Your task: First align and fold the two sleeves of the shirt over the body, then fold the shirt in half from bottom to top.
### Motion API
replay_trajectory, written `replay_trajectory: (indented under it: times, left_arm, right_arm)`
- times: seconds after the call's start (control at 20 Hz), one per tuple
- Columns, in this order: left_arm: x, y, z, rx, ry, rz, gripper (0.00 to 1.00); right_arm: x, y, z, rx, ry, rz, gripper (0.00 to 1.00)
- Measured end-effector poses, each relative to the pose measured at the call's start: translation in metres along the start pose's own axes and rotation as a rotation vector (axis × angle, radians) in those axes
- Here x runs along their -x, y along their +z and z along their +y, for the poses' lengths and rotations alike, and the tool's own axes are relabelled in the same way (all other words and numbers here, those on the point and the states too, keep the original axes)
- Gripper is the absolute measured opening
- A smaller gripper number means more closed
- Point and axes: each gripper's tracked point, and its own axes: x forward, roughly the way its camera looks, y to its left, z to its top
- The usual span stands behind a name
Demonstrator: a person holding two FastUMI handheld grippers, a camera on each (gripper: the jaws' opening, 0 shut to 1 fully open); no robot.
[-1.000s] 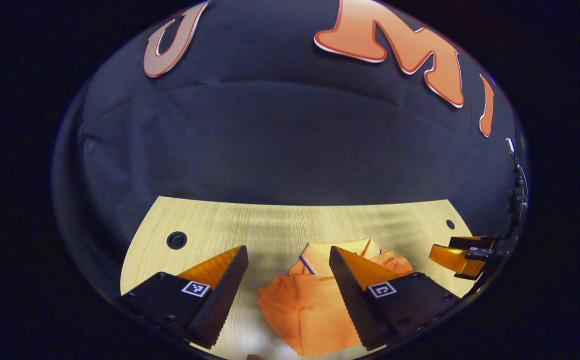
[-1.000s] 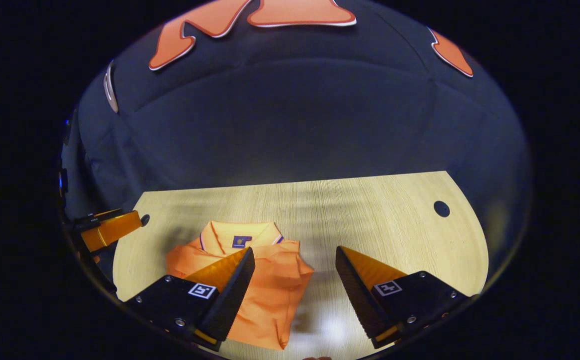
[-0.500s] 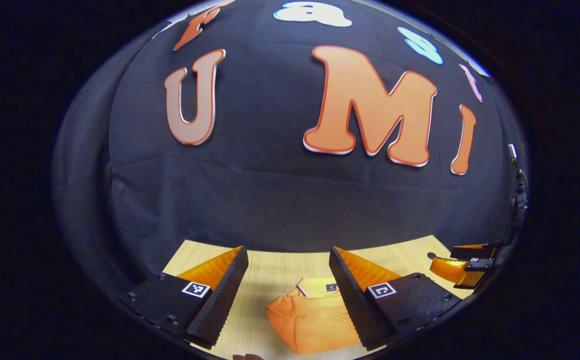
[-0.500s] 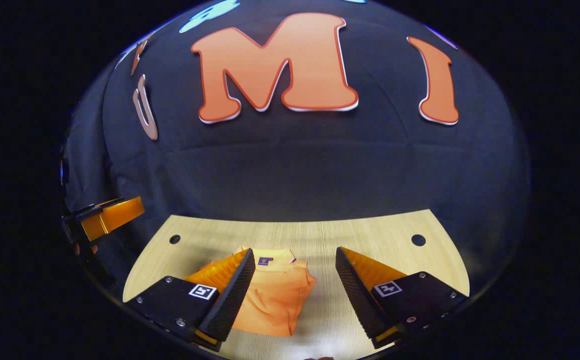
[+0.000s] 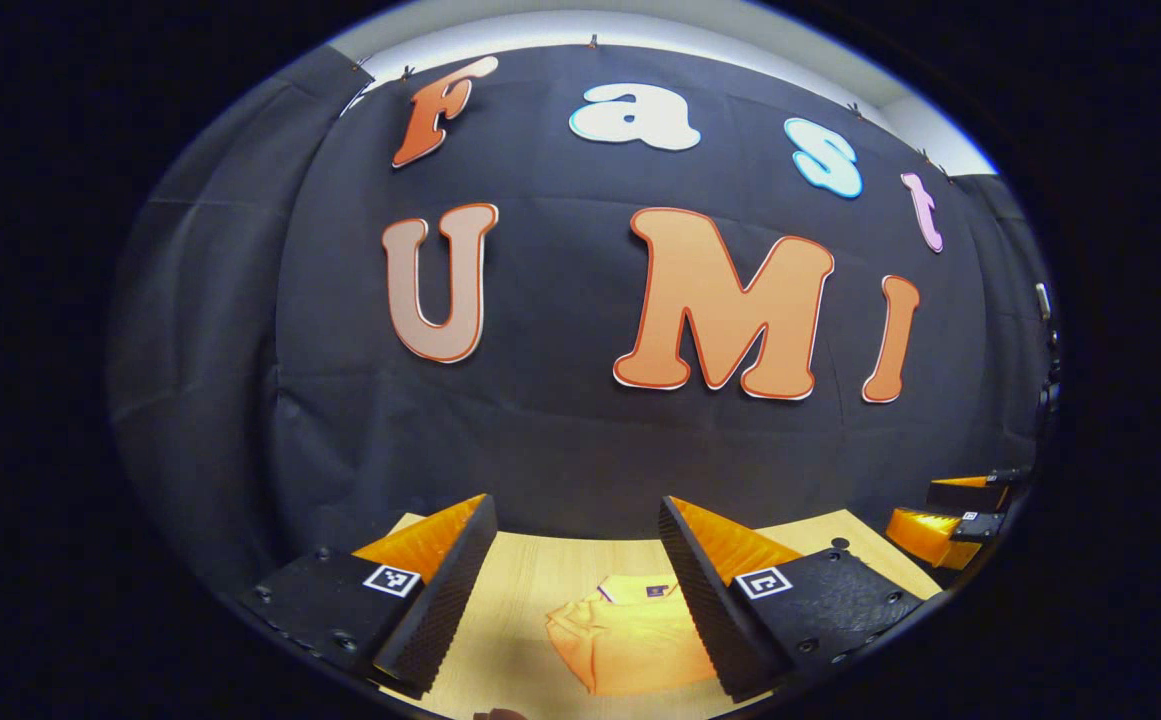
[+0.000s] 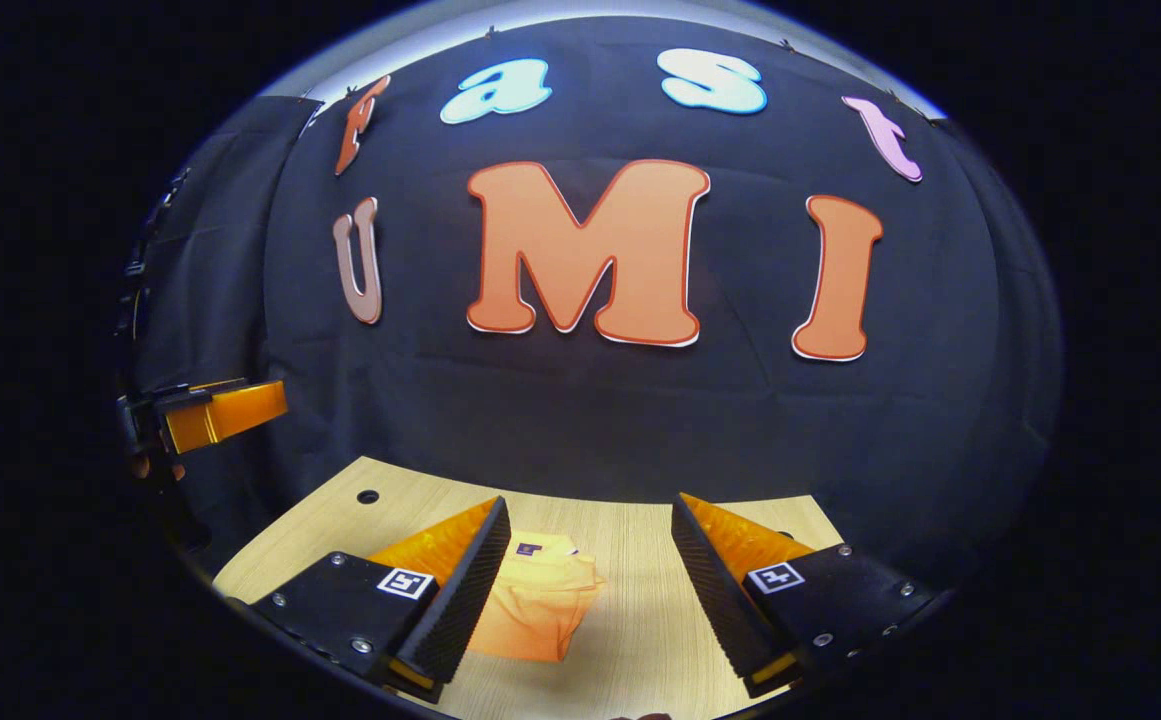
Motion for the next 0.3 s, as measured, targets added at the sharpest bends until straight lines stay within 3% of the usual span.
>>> replay_trajectory:
  times: [0.3]
  left_arm:
    - [0.058, -0.007, 0.012, 0.017, 0.032, -0.034, 0.98]
  right_arm:
    - [0.053, -0.008, 0.000, -0.049, -0.010, -0.050, 1.00]
